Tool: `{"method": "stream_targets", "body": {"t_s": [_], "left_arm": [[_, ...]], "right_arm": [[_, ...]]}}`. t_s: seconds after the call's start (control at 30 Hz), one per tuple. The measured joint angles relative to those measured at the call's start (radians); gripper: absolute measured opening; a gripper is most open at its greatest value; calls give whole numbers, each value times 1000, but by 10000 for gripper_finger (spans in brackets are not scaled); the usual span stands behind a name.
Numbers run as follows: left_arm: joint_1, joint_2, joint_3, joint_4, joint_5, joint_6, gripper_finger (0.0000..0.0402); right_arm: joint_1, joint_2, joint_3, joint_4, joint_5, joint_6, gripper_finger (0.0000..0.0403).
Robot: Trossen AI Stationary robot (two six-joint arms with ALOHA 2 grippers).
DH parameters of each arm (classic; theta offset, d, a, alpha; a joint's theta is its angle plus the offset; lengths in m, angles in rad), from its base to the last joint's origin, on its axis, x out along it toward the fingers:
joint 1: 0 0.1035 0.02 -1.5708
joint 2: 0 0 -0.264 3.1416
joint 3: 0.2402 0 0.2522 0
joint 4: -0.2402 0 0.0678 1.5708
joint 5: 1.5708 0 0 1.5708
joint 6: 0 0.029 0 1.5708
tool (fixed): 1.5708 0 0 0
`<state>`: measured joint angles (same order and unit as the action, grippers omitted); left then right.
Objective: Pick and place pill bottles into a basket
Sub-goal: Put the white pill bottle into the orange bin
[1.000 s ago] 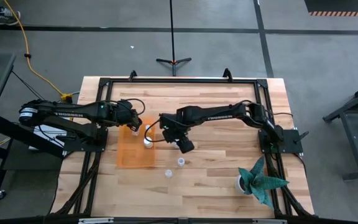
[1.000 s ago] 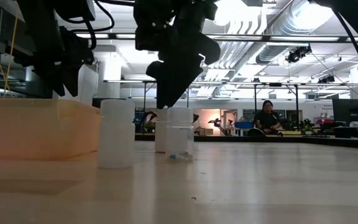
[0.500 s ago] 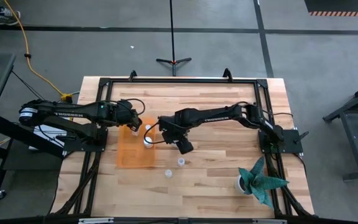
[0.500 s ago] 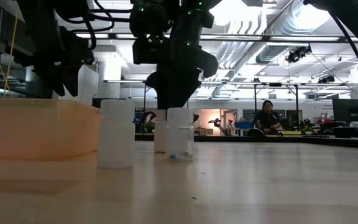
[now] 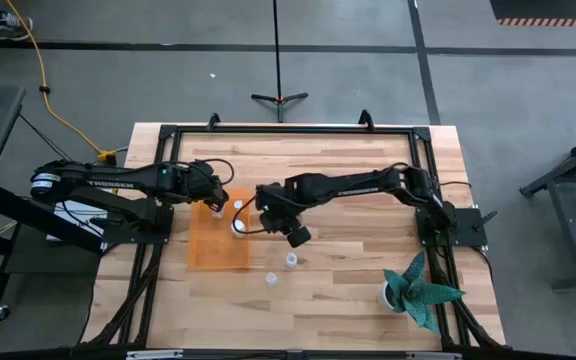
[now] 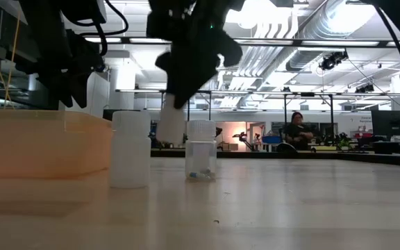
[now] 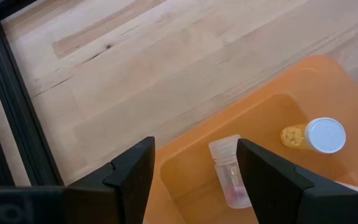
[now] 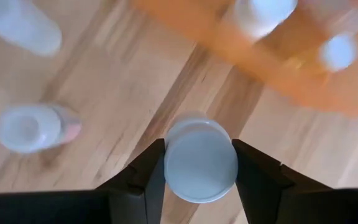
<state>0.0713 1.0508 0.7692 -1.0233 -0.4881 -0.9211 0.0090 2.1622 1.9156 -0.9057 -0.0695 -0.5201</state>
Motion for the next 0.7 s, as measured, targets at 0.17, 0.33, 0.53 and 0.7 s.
{"method": "stream_targets", "body": {"t_s": [0.17,0.33,0.53,0.7], "left_arm": [[0,0,0,0,-5,0,259],[0,0,0,-1,-5,17,260],[0,0,0,0,-5,27,259],[0,0,0,-6,-5,27,259]], "right_arm": [[16,-16,0,172,-83,4,147],[55,-16,0,294,-79,7,149],[87,-1,2,451,-76,19,148],[93,37,-2,479,-56,32,149]]}}
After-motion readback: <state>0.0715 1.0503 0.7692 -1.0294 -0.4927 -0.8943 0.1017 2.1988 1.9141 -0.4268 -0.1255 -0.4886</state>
